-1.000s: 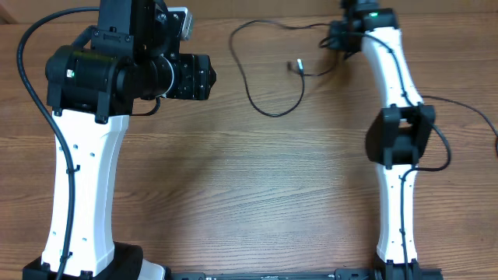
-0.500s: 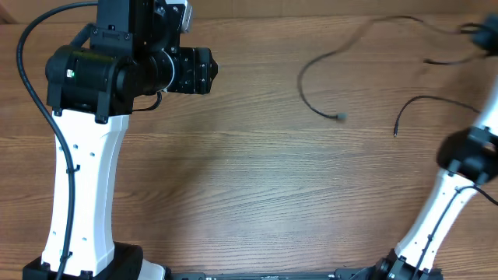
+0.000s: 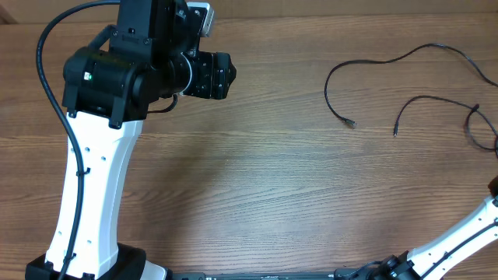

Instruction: Untangle cables

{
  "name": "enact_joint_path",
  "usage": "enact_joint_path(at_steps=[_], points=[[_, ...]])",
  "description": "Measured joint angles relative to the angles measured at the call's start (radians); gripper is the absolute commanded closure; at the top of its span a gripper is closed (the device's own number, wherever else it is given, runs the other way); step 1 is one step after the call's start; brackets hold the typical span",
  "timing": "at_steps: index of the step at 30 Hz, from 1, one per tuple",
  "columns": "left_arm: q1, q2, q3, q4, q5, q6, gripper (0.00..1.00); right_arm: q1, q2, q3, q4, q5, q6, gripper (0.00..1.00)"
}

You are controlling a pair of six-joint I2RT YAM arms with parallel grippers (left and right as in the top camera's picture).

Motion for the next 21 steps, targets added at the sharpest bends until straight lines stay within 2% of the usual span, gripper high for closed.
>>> enact_joint_path(at_steps=[4, 8, 10, 12, 15, 17, 18, 21], points=[[-0.001, 0.000, 0.000, 0.003, 0.003, -0.007, 0.25, 0.022, -0.045, 0.001, -0.005, -0.176, -0.012, 0.00], [-0.001, 0.000, 0.000, 0.003, 0.000, -0.021, 0.25, 0.124, -0.065, 0.010, -0.130, -0.283, -0.088, 0.21], [-0.005, 0.000, 0.000, 0.003, -0.010, -0.026, 0.25, 0.203, -0.065, 0.011, -0.229, -0.307, -0.153, 0.23], [-0.007, 0.000, 0.000, 0.003, -0.019, -0.029, 0.25, 0.289, -0.065, 0.008, -0.303, -0.316, -0.212, 0.32], [-0.007, 0.000, 0.000, 0.002, -0.028, -0.029, 0.25, 0.445, -0.065, 0.007, -0.351, -0.321, -0.281, 0.32], [-0.007, 0.000, 0.000, 0.001, -0.031, -0.029, 0.25, 0.536, -0.065, 0.007, -0.365, -0.304, -0.307, 0.25], [-0.007, 0.000, 0.000, 0.000, -0.032, -0.029, 0.25, 0.616, -0.065, 0.004, -0.369, -0.271, -0.320, 0.25], [-0.007, 0.000, 0.000, -0.002, -0.032, -0.029, 0.25, 0.732, -0.068, -0.051, -0.338, -0.203, -0.334, 0.20]])
